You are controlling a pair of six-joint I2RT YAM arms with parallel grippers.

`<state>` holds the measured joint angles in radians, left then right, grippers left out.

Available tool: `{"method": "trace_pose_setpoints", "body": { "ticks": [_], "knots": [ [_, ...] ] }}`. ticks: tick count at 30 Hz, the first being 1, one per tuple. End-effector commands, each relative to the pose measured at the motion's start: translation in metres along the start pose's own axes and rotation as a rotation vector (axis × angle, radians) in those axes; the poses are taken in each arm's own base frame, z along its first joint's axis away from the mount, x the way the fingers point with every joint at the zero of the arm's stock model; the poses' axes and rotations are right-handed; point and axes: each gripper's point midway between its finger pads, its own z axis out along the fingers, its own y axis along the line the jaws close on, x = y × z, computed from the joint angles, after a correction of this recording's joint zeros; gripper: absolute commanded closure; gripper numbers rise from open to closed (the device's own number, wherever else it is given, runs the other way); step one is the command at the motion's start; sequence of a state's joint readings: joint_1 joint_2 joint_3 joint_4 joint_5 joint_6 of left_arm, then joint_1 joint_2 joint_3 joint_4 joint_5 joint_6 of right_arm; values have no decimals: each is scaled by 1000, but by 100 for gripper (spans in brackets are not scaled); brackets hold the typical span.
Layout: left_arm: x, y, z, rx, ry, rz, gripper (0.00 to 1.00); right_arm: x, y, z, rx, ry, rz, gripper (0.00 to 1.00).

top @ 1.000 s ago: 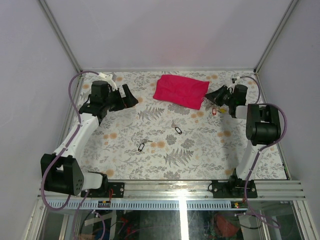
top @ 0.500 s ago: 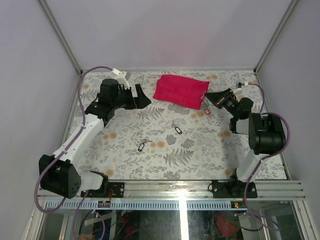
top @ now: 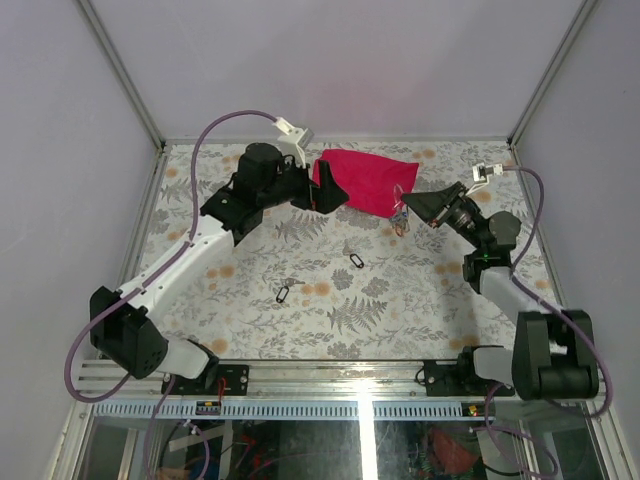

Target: Put the keys on the keyring

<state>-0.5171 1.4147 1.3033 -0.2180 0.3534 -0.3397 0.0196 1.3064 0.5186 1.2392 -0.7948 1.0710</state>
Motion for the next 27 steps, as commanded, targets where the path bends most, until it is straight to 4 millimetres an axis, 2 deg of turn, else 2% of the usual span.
{"method": "trace_pose_setpoints", "body": {
  "ticks": [1,6,10,15,21,27],
  "knots": [
    [-31,-10,0,10,-128,182,0,1,37,-4,-30,85,-180,100],
    [-36,-22,-15,77,-261,368,0,4,67,-14,-42,168,-249,100],
    [-34,-54,-36,199,-371,565,0,15,89,-20,-106,233,-228,100],
    [-15,-90,-54,384,-424,775,1,25,121,-24,-214,312,-223,100],
    [13,-127,-66,625,-400,851,11,26,150,-27,-291,362,-247,100],
    [24,-132,-60,669,-370,865,19,29,165,-25,-336,386,-245,100]
  ]
}}
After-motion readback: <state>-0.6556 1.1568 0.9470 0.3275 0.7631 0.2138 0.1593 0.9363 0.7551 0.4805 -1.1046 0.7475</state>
